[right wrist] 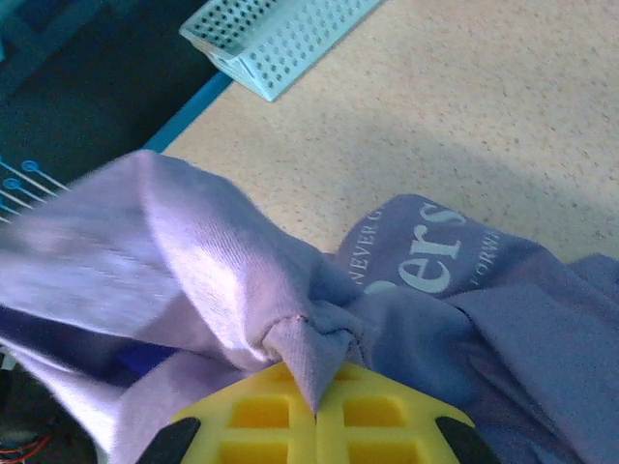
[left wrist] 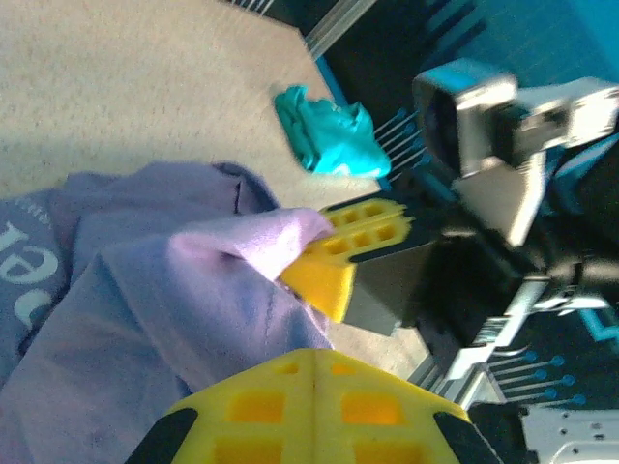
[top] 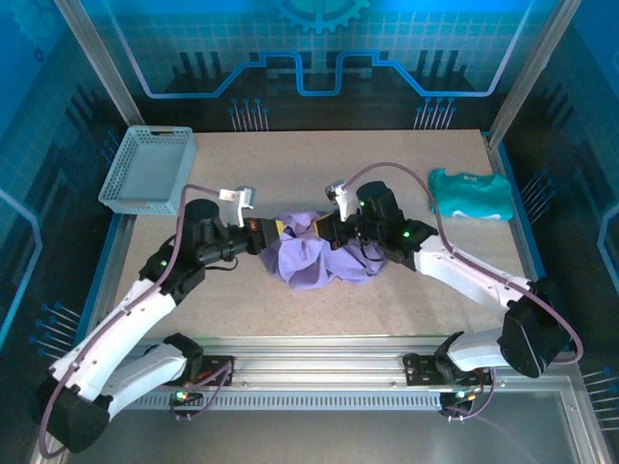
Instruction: Fold the inside-out t-shirt
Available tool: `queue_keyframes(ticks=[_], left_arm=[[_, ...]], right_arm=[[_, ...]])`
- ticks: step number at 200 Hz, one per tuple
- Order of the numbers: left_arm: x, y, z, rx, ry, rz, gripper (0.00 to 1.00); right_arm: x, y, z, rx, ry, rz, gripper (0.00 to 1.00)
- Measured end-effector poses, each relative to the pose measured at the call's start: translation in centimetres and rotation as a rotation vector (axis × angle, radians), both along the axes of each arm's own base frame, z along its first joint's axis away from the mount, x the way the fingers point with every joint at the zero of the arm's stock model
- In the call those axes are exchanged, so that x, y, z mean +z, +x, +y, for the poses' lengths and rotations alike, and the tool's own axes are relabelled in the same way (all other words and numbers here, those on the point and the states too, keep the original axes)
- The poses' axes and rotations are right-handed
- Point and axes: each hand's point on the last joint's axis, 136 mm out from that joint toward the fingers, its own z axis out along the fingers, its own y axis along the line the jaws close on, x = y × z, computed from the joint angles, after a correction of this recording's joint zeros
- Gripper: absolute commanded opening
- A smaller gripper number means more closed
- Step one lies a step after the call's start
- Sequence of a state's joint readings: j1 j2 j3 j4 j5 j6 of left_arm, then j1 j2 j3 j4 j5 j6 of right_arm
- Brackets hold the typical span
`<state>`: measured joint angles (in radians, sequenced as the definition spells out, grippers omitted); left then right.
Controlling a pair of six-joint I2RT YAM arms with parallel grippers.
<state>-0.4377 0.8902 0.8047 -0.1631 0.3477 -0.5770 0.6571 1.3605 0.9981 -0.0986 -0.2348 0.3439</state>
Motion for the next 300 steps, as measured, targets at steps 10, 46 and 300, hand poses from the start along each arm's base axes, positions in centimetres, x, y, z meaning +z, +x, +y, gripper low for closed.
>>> queue_keyframes(ticks=[10,46,300], left_arm=[[0.8,-0.2,0.7,0.016,-0.034,-0.029,0.0],[1.6,-0.7,1.9,0.056,-0.055,-0.08,0.0],[-8.5,1.1,3.0,0.134,0.181,0.184,0.26]], right_arm=[[-0.3,0.2,-0.1,-0.008,-0.007,0.018,0.0],[-0.3,0.1,0.0,0.002,0.015,0.05,0.0],[1.3,-0.7,2.5,0.12,0.123,0.103,0.0]])
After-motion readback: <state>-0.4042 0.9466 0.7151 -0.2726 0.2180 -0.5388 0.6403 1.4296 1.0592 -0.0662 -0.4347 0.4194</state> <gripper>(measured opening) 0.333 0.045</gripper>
